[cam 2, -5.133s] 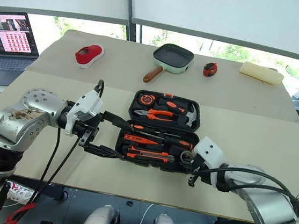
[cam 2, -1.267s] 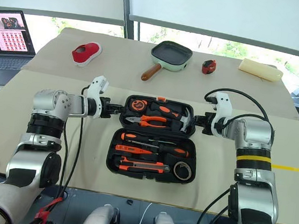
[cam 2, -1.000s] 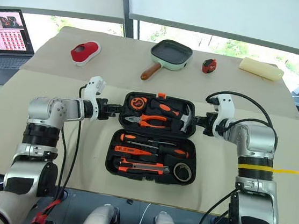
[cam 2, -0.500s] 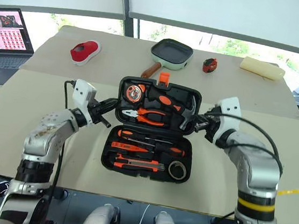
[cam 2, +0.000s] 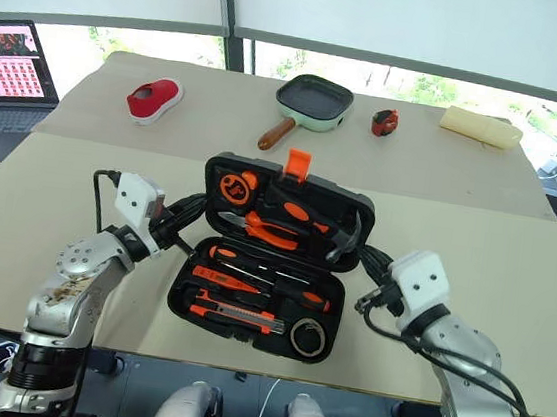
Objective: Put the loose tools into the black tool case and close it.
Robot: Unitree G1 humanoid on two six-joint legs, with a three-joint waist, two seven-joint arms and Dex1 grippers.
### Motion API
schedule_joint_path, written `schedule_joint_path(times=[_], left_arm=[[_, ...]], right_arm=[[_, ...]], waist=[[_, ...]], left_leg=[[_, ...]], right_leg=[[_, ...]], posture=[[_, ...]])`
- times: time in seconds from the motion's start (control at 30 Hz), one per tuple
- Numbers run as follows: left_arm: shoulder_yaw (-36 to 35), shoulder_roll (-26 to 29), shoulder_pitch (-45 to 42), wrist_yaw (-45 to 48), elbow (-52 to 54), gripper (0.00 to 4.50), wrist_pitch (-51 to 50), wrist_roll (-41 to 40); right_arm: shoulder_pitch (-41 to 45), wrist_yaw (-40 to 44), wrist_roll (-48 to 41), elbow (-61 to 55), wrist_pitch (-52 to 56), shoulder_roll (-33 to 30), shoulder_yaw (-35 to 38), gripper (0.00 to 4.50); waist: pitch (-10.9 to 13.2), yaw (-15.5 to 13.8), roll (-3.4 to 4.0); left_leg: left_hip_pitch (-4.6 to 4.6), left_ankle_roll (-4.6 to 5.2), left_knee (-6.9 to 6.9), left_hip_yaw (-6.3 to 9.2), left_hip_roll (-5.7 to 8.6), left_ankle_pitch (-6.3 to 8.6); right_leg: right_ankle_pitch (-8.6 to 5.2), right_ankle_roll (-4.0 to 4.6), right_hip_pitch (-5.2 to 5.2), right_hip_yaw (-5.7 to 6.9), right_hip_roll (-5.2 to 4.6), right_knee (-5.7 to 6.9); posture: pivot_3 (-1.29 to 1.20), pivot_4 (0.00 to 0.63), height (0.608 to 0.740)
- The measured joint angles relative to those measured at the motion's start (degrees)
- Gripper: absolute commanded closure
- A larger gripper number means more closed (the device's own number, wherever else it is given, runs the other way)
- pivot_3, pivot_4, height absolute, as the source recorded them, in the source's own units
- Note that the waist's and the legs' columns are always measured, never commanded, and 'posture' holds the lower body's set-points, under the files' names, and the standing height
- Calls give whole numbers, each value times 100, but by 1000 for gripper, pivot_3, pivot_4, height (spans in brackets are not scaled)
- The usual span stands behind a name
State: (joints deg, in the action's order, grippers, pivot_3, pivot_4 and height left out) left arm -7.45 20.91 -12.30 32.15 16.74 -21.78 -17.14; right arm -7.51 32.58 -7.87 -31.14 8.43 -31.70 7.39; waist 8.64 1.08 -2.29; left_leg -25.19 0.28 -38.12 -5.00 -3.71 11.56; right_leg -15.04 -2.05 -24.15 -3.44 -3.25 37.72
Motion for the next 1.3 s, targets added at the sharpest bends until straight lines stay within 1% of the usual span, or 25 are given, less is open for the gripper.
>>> schedule_joint_path(times=[0.03,0.1,0.13,0.2,0.23,0.27,0.3,0.33,0.37,0.4,0.43,0.57,0.6,0.63,0.67,0.7,0.73,0.77,0.83,0.93,1.03,1.07,1.2,1.27,1.3], left_arm=[[-119,79,93,-26,129,3177,-115,-107],[-432,291,456,-28,525,2440,-298,-301],[-572,380,631,-25,669,2148,-357,-353],[-857,561,1156,-3,987,1323,-502,-513],[-964,620,1431,23,1116,1036,-569,-575],[-1132,688,1784,65,1268,594,-687,-698],[-1247,747,2017,101,1316,366,-741,-764],[-1404,811,2193,103,1341,19,-869,-828],[-1591,892,2297,84,1339,19,-1053,-943],[-1719,970,2291,44,1327,19,-1222,-1024],[-1786,1039,2201,8,1300,19,-1391,-1139],[-1632,1157,1469,-68,1074,19,-1921,-1465],[-1550,1179,1204,-83,921,19,-2147,-1551],[-1406,1212,685,-149,582,19,-2583,-1696],[-1276,1214,300,-198,352,19,-2838,-1760],[-1182,1215,49,-231,195,19,-2992,-1814],[-1064,1218,-262,-257,-5,19,-3228,-1876],[-931,1211,-577,-291,-283,19,-3388,-1879],[-692,1203,-1130,-347,-808,19,-3649,-1867],[-313,1143,-1879,-337,-1577,19,-3967,-1802],[-27,1054,-2375,-266,-2177,19,-4003,-1644],[87,955,-2653,-247,-2564,19,-3971,-1557],[246,691,-3214,-201,-3486,19,-3934,-1345],[330,567,-3450,-140,-3846,0,-3853,-1219],[402,521,-3544,-105,-3998,0,-3815,-1173]], right_arm=[[-301,158,143,-2,-502,-158,-4,3133],[-936,448,322,-110,-1428,-345,15,2427],[-1189,545,378,-132,-1765,-396,29,2155],[-1840,762,561,-168,-2572,-579,104,1392],[-2097,853,651,-191,-2911,-650,178,1125],[-2431,932,709,-211,-3261,-714,288,696],[-2630,975,712,-223,-3433,-726,393,432],[-2877,996,664,-246,-3410,-717,480,73],[-3033,990,552,-312,-3205,-688,568,73],[-3061,967,383,-364,-2889,-685,632,73],[-2988,918,163,-418,-2480,-690,704,73],[-2155,634,-659,-584,-905,-765,768,73],[-1850,537,-934,-600,-365,-816,759,73],[-1188,324,-1424,-545,549,-914,743,73],[-652,145,-1761,-495,1171,-976,746,73],[-350,27,-1984,-443,1597,-1009,740,73],[148,-188,-2339,-367,2246,-1007,743,73],[572,-382,-2602,-201,2770,-957,719,73],[1389,-823,-3037,203,3741,-790,725,73],[2283,-1418,-3584,834,4958,-470,800,73],[2765,-1823,-3763,1266,5689,-213,898,73],[3004,-2044,-3815,1513,6021,-40,949,73],[3341,-2381,-3849,1886,6639,315,1001,73],[3471,-2480,-3840,1977,6854,453,1016,579],[3531,-2496,-3812,2061,6907,453,977,731]], waist=[[-1,4,-1],[-1,17,-1],[-2,15,-1],[-2,-3,0],[-3,-10,-2],[-6,-18,-8],[-4,-20,-11],[-3,-33,-15],[-3,-46,-20],[-3,-57,-26],[-4,-71,-29],[-5,-85,-29],[-6,-87,-30],[-4,-85,-32],[-4,-84,-33],[-4,-85,-34],[-5,-84,-35],[-6,-79,-37],[-5,-68,-39],[-5,-62,-39],[-6,-64,-38],[-6,-66,-37],[-5,-55,-37],[-5,-45,-36],[-5,-47,-36]], left_leg=[[0,0,0,0,-1,0],[6,0,8,0,-4,0],[9,0,10,0,-4,1],[25,-1,11,-5,-2,0],[37,-1,10,-6,-2,0],[57,-2,11,-13,-4,1],[79,-3,11,-16,-6,2],[102,-6,12,-15,-11,4],[116,-25,12,-11,-19,15],[129,-53,12,-5,-24,30],[139,-56,12,2,-24,31],[146,-54,12,8,-19,30],[151,-54,12,6,-16,28],[150,-52,12,6,-11,25],[140,-50,12,5,-7,20],[136,-42,12,5,-6,14],[135,4,13,6,-6,-13],[134,5,14,4,-6,-14],[107,5,32,3,-2,-14],[76,1,40,8,-3,-4],[20,2,36,7,-1,-4],[-7,1,31,7,3,-5],[-11,1,29,4,7,-5],[-11,1,29,5,8,-6],[-11,1,29,5,9,-6]], right_leg=[[0,0,0,0,1,-2],[-2,3,2,-2,3,-2],[-3,3,4,-2,2,-3],[-3,3,16,-5,-5,-3],[-3,3,26,-7,-8,-4],[-6,4,48,-7,-9,-9],[-11,6,70,-4,-9,-15],[-28,16,95,3,-11,-19],[-59,50,92,11,-14,-21],[-62,51,95,13,-20,-21],[-62,53,101,11,-25,-21],[-48,74,102,1,-28,-22],[-46,75,105,-1,-27,-20],[-32,86,104,-1,-24,-19],[-18,81,105,-5,-20,-19],[-5,80,111,-8,-16,-17],[0,57,114,-7,-10,-17],[3,34,114,-7,-3,-15],[3,31,90,-7,3,-18],[-2,31,65,1,8,-19],[-3,27,11,2,7,-16],[-1,24,-16,2,4,-12],[0,19,-16,3,-1,-14],[1,17,-16,3,-2,-13],[1,17,-15,4,-2,-14]], posture=[[0,150,740],[0,150,740],[0,150,740],[0,150,740],[0,150,740],[0,150,740],[0,150,740],[0,150,740],[0,150,740],[0,150,740],[0,150,740],[0,150,740],[0,150,740],[0,150,740],[0,150,740],[0,150,740],[0,150,740],[0,150,740],[0,150,740],[0,150,740],[0,150,740],[0,150,740],[0,150,740],[0,150,740],[0,150,740]])
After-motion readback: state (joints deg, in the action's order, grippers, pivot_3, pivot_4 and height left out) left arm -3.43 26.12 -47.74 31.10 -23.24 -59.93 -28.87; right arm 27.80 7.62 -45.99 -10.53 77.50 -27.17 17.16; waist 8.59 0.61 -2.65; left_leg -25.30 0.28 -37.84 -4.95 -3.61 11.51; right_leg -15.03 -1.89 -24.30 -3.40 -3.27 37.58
